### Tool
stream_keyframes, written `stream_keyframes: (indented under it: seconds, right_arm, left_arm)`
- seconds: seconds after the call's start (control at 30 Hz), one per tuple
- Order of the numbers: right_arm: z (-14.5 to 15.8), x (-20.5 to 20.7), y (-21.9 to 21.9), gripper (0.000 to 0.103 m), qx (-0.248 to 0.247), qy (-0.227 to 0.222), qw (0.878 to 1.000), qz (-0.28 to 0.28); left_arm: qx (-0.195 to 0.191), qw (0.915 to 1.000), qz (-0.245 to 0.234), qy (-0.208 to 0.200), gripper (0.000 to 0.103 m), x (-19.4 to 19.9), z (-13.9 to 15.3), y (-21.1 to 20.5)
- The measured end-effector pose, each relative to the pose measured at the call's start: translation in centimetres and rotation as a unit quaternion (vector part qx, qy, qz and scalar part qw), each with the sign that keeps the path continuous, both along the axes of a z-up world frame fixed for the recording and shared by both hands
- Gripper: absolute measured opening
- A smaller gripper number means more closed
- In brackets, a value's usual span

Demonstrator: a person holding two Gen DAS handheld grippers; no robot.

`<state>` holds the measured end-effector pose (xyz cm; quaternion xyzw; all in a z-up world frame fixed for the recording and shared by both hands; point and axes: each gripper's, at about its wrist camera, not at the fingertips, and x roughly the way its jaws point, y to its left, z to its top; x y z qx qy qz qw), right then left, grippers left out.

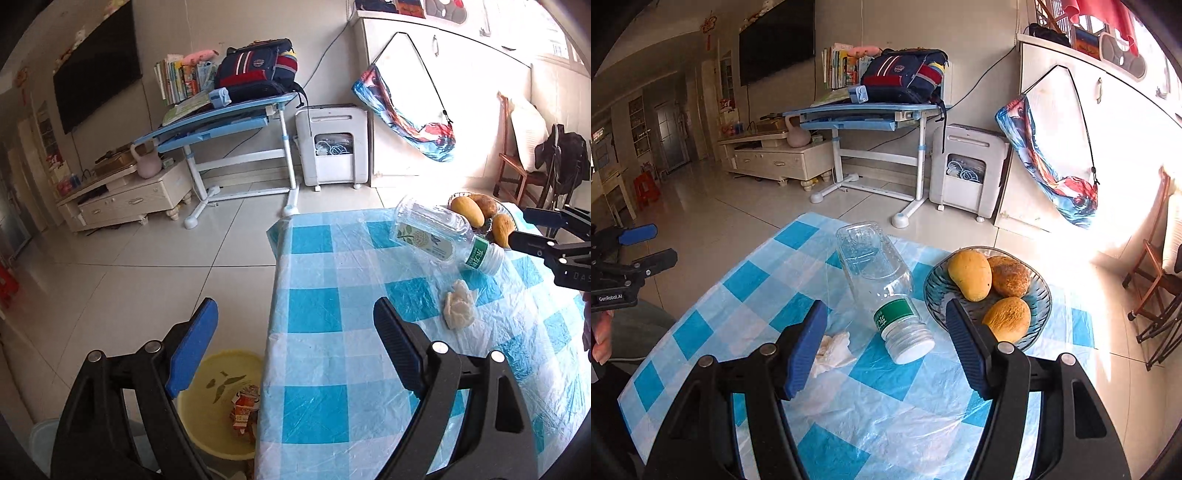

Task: Collect trash
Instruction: 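Move both tools back over the table toward the bottle and tissue, then grasp the clear water bottle with the right gripper while the left gripper grasps the tissue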

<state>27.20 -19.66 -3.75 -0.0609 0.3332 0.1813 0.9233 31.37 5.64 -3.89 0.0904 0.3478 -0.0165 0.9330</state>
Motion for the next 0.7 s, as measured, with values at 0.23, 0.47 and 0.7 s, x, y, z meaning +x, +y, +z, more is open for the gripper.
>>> stream_keyframes:
  seconds: [0.23, 0.47, 0.7]
  right_arm:
    - [-2.6, 4.7, 2.2, 0.067, -0.024, 0.038, 0.998, 0.043]
    - [-5.3, 8.8, 3.7, 0.068, -0.054, 0.075, 0.994, 0.060]
    - [-5.7, 7.9, 2.4, 0.057, -0.036, 0.082, 0.994, 0.064]
  left_arm:
    - [0.025, 0.9963, -0.079, 0.020, 0.083, -0.7, -2.2, -5.5]
    - [0.023, 0.9936, -0.104, 0.038, 0.083, -0.4, -3.2, -6.9]
    - [0.011, 0.9917, -0.112, 0.061, 0.083, 1.1, -4.4, -7.9]
